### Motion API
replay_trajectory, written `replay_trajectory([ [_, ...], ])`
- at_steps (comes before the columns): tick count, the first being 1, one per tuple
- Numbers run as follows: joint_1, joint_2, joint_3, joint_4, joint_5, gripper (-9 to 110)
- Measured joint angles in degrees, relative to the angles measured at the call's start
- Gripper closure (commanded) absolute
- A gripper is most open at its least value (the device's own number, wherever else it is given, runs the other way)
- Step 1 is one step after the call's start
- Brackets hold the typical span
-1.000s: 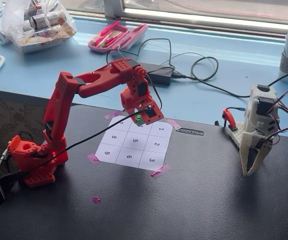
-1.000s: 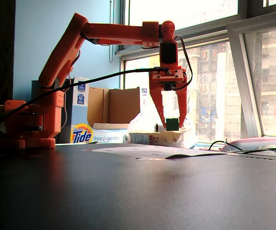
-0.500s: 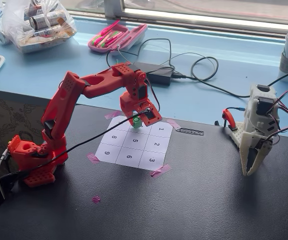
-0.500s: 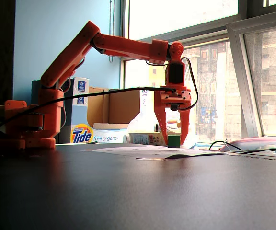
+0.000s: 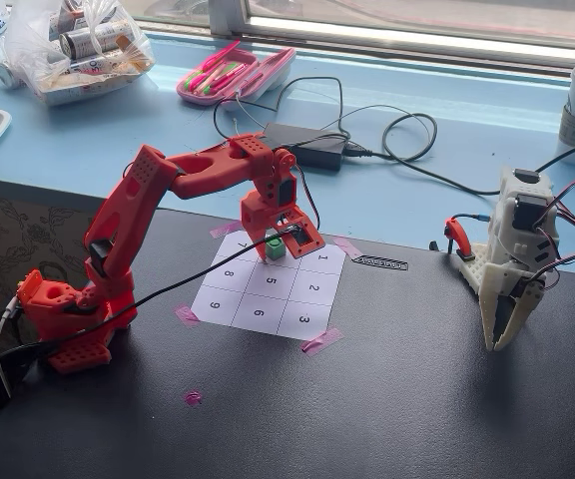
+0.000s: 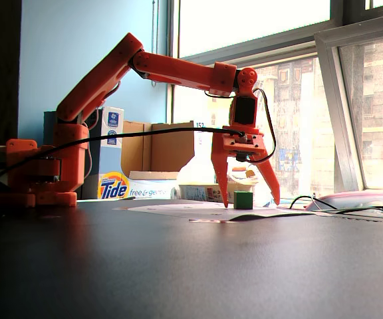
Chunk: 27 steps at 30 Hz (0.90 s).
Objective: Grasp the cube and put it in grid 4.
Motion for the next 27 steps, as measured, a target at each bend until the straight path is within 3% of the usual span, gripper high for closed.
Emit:
replay_trajectory([
  [8, 3.3, 13.8, -0.1, 7.1, -2.2, 45],
  [15, 9.3, 28.7, 0.4, 13.3, -4.8, 51],
  [27, 36.1, 61.2, 23.6, 10.3, -11.3, 75],
])
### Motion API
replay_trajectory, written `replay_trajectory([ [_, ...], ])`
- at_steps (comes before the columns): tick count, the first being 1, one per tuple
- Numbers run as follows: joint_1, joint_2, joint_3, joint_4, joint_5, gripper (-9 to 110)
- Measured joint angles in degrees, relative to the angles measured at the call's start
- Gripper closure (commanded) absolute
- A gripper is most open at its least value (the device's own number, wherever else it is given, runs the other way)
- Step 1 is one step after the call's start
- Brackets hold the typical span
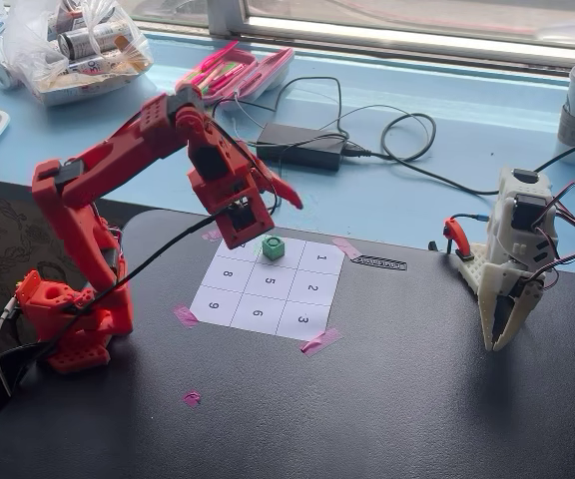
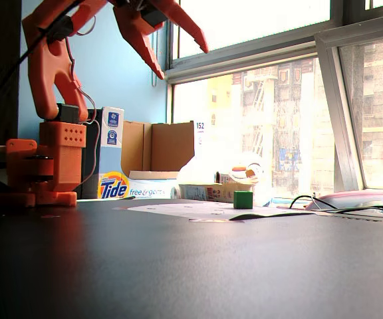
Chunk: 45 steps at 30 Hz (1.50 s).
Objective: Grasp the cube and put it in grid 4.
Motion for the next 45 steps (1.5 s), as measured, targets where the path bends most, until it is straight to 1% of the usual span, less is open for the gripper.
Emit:
replay_trajectory([
  [2, 4.4, 5.2, 5.2, -1.8, -0.7, 82],
  [4, 8.7, 11.1, 11.7, -4.7, -1.1, 93],
  [7, 12.3, 20.5, 24.1, -9.8, -1.1, 101],
  [14, 16.9, 39.4, 54.0, -18.5, -0.1, 101],
  [18, 16.9, 47.8, 67.0, -19.2, 2.2, 101],
  [23, 17.7, 53.0, 78.8, -18.9, 4.2, 101],
  [35, 18.2, 65.2, 91.2, -20.8, 4.5, 101],
  [39, 19.5, 70.3, 93.5, -20.6, 3.6, 100],
  [45, 19.6, 71.1, 93.9, -20.4, 3.5, 100],
])
